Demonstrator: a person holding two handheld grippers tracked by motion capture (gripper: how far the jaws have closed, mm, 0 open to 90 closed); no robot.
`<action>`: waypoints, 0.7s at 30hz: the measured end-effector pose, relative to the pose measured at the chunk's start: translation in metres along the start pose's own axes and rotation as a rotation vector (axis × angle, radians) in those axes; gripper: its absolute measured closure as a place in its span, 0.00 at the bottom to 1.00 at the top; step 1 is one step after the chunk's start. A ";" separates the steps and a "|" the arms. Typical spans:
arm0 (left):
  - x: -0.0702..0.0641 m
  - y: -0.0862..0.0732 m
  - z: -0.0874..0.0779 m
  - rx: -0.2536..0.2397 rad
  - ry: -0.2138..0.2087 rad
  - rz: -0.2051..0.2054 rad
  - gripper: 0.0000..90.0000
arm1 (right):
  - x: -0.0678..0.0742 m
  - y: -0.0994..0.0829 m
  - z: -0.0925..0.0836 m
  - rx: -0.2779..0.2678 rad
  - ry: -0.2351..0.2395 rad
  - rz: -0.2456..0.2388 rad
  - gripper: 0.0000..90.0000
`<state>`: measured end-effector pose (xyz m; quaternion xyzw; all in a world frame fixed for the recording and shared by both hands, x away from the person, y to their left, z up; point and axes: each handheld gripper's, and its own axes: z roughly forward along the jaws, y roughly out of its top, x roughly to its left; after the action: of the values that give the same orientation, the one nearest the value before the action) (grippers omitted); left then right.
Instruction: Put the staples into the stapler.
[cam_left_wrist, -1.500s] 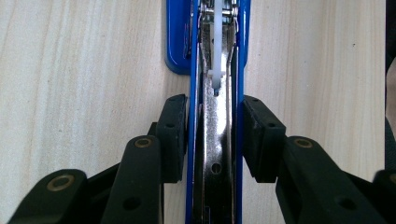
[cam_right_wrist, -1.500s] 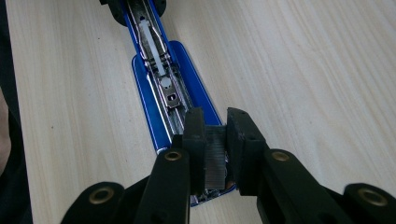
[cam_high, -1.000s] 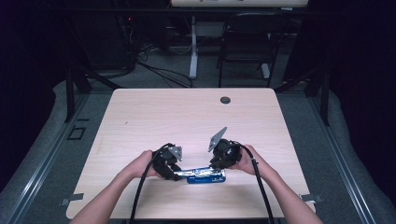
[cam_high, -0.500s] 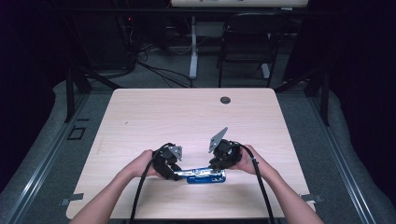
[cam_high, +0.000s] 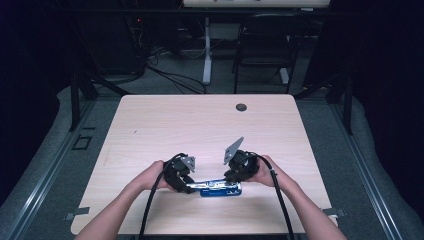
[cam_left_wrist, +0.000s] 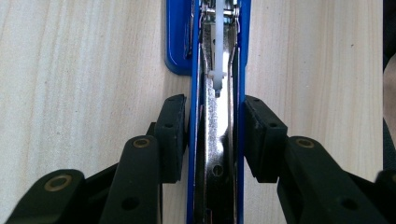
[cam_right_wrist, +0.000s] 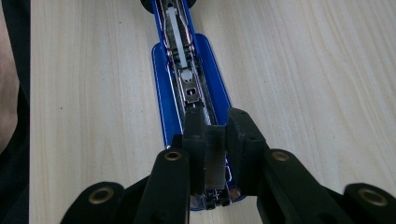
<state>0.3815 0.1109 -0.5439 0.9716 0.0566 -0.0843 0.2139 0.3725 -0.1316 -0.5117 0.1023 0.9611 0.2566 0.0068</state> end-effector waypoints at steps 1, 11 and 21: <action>0.000 0.000 0.000 0.000 0.000 0.000 0.69 | 0.000 0.000 0.000 -0.002 0.000 -0.003 0.87; 0.000 0.000 0.000 0.002 -0.001 0.002 0.70 | -0.001 -0.004 0.000 -0.021 0.020 -0.048 0.87; 0.000 0.000 0.001 0.004 0.000 -0.002 0.70 | 0.003 -0.005 0.004 -0.002 0.012 -0.116 0.87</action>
<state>0.3810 0.1102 -0.5443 0.9719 0.0574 -0.0846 0.2121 0.3693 -0.1335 -0.5172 0.0447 0.9652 0.2572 0.0158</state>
